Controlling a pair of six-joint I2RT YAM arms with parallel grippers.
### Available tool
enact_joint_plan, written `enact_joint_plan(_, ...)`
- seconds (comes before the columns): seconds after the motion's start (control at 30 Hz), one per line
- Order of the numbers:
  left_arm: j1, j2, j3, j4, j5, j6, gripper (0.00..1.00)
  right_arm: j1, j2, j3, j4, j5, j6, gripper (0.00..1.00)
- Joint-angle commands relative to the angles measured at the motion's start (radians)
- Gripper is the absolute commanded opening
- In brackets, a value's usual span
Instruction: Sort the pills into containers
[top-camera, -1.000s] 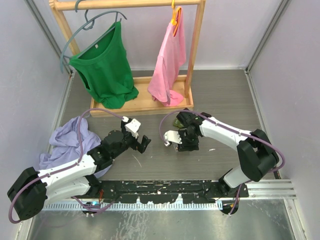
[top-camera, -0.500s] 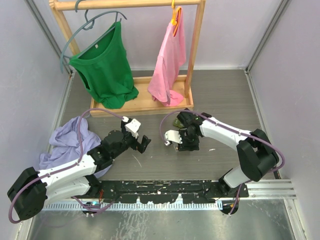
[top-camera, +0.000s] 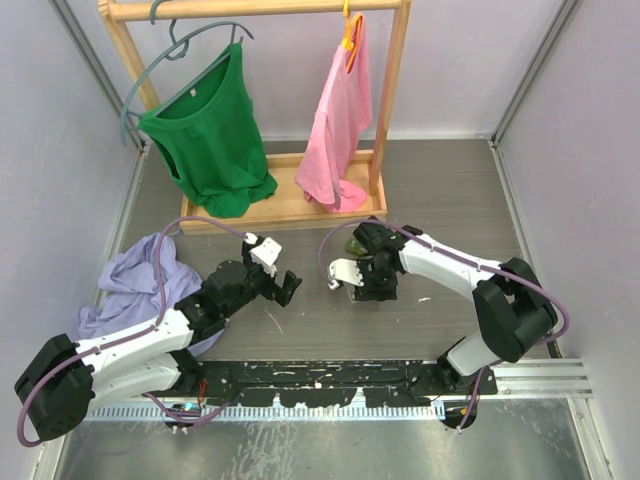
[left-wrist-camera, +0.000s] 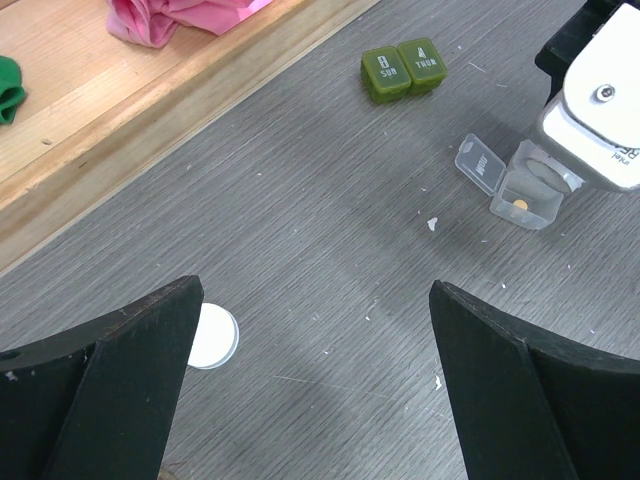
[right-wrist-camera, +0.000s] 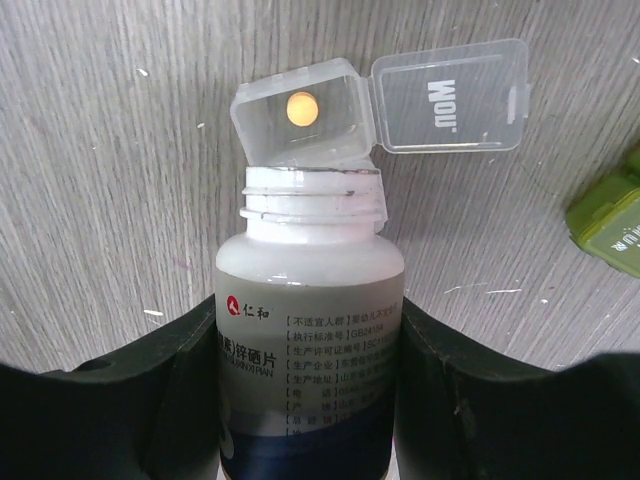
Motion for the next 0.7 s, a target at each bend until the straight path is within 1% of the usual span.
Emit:
enact_joint_plan(0.0, -0.004, -0.011, 0.036, 0.029, -0.002, 0.017, 0.98, 0.011, -0.055, -0.005, 0.051, 0.011, 0.008, 0.16)
enact_joint_plan(0.03, -0.004, -0.012, 0.033, 0.03, -0.002, 0.017, 0.98, 0.007, -0.046, -0.001, 0.05, 0.035, 0.008, 0.16)
enact_joint_plan(0.1, -0.004, -0.012, 0.036, 0.028, -0.004, 0.017, 0.98, 0.009, -0.013, 0.042, -0.043, -0.075, -0.006, 0.16)
enact_joint_plan(0.17, -0.004, -0.012, 0.036, 0.028, -0.002, 0.017, 0.98, 0.013, -0.046, -0.007, 0.049, 0.04, 0.013, 0.16)
enact_joint_plan(0.2, -0.004, -0.012, 0.036, 0.029, -0.002, 0.017, 0.98, 0.01, -0.035, -0.003, 0.037, 0.046, 0.014, 0.16)
enact_joint_plan(0.23, -0.004, -0.012, 0.035, 0.029, -0.004, 0.017, 0.98, 0.005, -0.011, 0.038, -0.029, -0.034, 0.007, 0.17)
enact_joint_plan(0.27, -0.004, -0.012, 0.036, 0.028, -0.003, 0.017, 0.98, 0.011, -0.017, 0.043, -0.051, -0.085, -0.008, 0.17)
enact_joint_plan(0.3, -0.003, -0.012, 0.037, 0.028, -0.002, 0.017, 0.98, 0.013, -0.044, 0.025, -0.003, -0.052, -0.007, 0.17)
enact_joint_plan(0.33, -0.004, -0.011, 0.036, 0.029, -0.002, 0.017, 0.98, 0.012, -0.054, -0.018, 0.066, 0.04, 0.013, 0.16)
enact_joint_plan(0.37, -0.003, -0.011, 0.035, 0.029, -0.001, 0.017, 0.98, 0.005, -0.034, -0.003, 0.056, 0.07, 0.017, 0.17)
enact_joint_plan(0.4, -0.003, -0.011, 0.035, 0.028, -0.002, 0.017, 0.98, -0.004, -0.006, 0.039, -0.027, -0.017, 0.008, 0.17)
enact_joint_plan(0.43, -0.004, -0.011, 0.036, 0.028, -0.003, 0.017, 0.98, 0.002, -0.008, 0.052, -0.07, -0.102, -0.013, 0.18)
enact_joint_plan(0.47, -0.004, -0.011, 0.036, 0.028, -0.002, 0.017, 0.98, 0.011, -0.044, 0.023, -0.029, -0.095, -0.019, 0.18)
enact_joint_plan(0.5, -0.003, -0.011, 0.037, 0.027, -0.003, 0.017, 0.98, 0.011, -0.066, -0.017, 0.06, -0.003, 0.013, 0.17)
enact_joint_plan(0.53, -0.004, -0.011, 0.036, 0.028, -0.002, 0.017, 0.98, 0.0, -0.048, -0.013, 0.068, 0.059, 0.017, 0.17)
enact_joint_plan(0.6, -0.003, -0.011, 0.037, 0.028, -0.003, 0.017, 0.98, -0.005, 0.001, 0.047, -0.057, -0.079, 0.001, 0.18)
enact_joint_plan(0.63, -0.003, -0.011, 0.037, 0.027, -0.002, 0.017, 0.98, 0.011, -0.032, 0.018, -0.027, -0.082, 0.003, 0.18)
enact_joint_plan(0.67, -0.003, -0.013, 0.035, 0.029, -0.001, 0.017, 0.98, 0.013, -0.063, -0.019, 0.055, -0.011, 0.021, 0.17)
